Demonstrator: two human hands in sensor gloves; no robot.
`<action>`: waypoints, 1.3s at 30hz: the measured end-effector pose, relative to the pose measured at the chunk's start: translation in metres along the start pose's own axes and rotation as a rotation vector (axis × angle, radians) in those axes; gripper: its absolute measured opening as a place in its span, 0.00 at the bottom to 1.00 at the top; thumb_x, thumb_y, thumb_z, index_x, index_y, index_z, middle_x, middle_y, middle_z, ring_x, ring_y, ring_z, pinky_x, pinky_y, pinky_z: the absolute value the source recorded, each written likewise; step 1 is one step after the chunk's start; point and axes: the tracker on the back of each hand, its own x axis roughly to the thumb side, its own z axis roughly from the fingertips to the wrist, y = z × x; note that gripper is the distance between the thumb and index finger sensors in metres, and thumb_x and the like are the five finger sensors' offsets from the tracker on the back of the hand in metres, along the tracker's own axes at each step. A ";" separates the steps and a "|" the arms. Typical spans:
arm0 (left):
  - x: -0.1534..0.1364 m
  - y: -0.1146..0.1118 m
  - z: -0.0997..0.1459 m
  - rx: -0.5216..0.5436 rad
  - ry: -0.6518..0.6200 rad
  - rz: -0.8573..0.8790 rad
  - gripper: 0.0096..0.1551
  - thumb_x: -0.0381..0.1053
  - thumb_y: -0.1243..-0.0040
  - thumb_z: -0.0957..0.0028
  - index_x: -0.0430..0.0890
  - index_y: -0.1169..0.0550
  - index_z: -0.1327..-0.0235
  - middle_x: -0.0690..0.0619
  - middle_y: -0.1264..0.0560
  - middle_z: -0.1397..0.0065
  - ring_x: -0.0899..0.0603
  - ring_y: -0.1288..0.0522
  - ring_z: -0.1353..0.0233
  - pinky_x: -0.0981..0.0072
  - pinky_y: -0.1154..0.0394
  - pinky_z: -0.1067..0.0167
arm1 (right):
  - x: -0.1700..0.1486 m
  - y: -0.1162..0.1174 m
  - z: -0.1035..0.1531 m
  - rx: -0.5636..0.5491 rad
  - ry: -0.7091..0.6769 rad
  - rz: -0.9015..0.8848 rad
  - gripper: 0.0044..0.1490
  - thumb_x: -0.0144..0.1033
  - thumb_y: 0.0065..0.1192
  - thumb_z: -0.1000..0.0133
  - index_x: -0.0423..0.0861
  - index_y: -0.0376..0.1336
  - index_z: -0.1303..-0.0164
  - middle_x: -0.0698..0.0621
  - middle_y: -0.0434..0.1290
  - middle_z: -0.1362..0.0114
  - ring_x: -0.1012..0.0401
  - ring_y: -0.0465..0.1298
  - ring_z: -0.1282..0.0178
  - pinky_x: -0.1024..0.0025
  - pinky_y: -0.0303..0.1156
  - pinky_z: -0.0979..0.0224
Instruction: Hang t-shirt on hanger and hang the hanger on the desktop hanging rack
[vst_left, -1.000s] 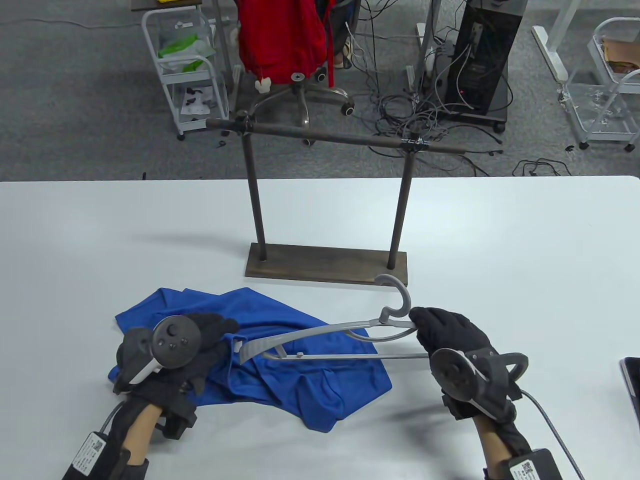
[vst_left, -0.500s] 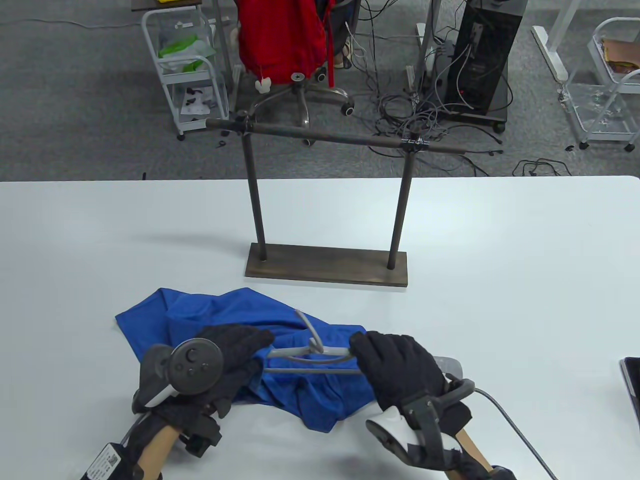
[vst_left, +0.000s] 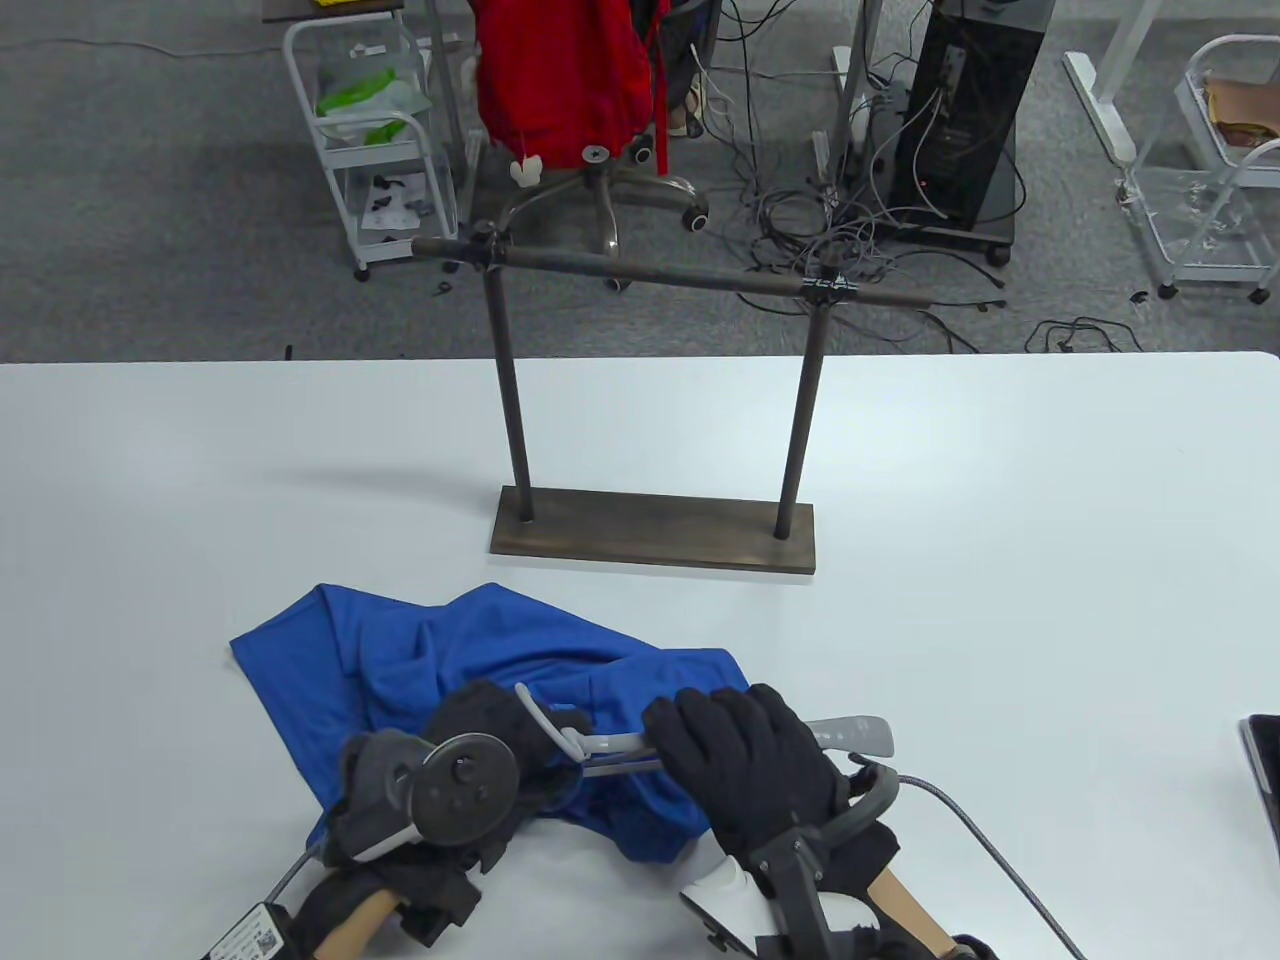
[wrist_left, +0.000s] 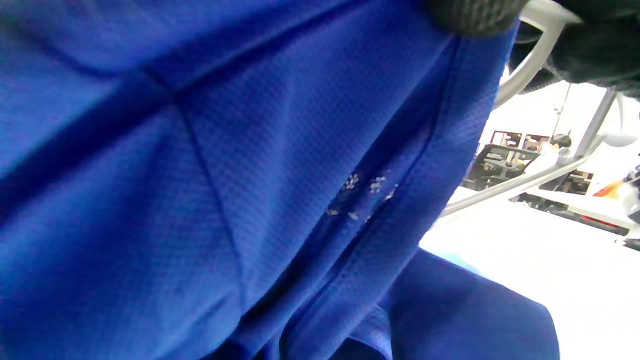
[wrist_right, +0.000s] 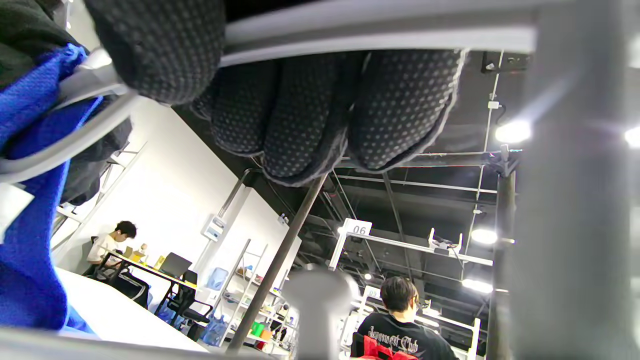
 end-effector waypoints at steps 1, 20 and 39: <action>0.000 0.000 0.000 0.007 0.000 -0.001 0.30 0.67 0.46 0.53 0.73 0.32 0.34 0.71 0.23 0.34 0.55 0.23 0.30 0.46 0.35 0.16 | -0.001 0.000 0.000 0.002 0.004 0.001 0.29 0.46 0.65 0.49 0.60 0.66 0.35 0.58 0.78 0.36 0.61 0.84 0.41 0.58 0.82 0.35; -0.023 0.043 0.021 0.412 0.135 0.043 0.30 0.67 0.47 0.52 0.71 0.30 0.33 0.70 0.21 0.37 0.55 0.22 0.34 0.47 0.31 0.19 | 0.027 -0.001 0.006 0.075 -0.214 -0.002 0.29 0.51 0.59 0.49 0.59 0.67 0.36 0.60 0.81 0.41 0.62 0.83 0.43 0.58 0.80 0.31; -0.029 0.067 0.043 0.549 0.068 0.179 0.29 0.67 0.47 0.52 0.71 0.30 0.33 0.70 0.21 0.38 0.55 0.21 0.34 0.48 0.31 0.20 | 0.002 0.067 0.004 0.712 -0.038 0.149 0.41 0.58 0.54 0.49 0.63 0.53 0.23 0.57 0.77 0.31 0.57 0.81 0.36 0.52 0.76 0.27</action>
